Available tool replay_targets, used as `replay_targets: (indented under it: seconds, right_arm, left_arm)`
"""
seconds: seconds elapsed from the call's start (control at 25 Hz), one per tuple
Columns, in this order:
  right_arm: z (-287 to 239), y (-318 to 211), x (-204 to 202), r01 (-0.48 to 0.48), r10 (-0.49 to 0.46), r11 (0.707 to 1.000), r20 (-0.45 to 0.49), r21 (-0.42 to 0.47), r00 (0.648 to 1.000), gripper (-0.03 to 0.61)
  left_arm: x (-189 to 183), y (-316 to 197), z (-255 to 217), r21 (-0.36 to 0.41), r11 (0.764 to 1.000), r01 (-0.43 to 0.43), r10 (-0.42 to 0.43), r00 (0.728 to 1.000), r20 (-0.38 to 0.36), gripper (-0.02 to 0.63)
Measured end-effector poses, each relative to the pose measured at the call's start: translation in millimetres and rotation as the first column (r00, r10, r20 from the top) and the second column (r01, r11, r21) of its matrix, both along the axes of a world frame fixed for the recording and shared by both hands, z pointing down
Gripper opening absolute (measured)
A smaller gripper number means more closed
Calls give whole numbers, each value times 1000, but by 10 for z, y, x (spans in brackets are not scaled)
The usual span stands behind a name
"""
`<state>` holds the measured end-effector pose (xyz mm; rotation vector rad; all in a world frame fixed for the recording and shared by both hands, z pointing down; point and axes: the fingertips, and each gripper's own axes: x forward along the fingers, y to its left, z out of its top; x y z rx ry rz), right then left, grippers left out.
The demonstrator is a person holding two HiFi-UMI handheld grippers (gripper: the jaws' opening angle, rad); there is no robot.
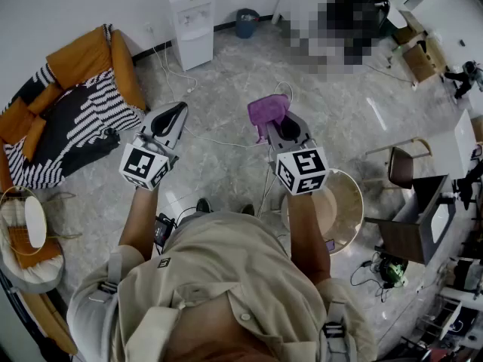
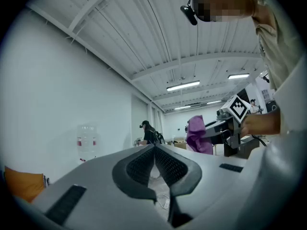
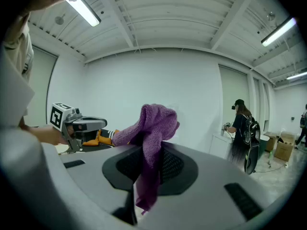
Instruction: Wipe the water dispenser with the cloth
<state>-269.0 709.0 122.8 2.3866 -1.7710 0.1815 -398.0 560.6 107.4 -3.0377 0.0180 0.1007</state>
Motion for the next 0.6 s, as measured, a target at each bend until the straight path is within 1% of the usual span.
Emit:
replay_targets:
  seconds: [0.32, 0.6]
  right_arm:
    - [48, -272, -40, -29, 29, 1000, 12, -3, 1000, 72]
    - [-18, -527, -26, -23, 22, 999, 27, 40, 999, 83]
  left_arm:
    - [11, -306, 89, -21, 999, -33, 34, 999, 10, 23]
    - [83, -564, 141, -46, 998, -40, 41, 999, 8, 23]
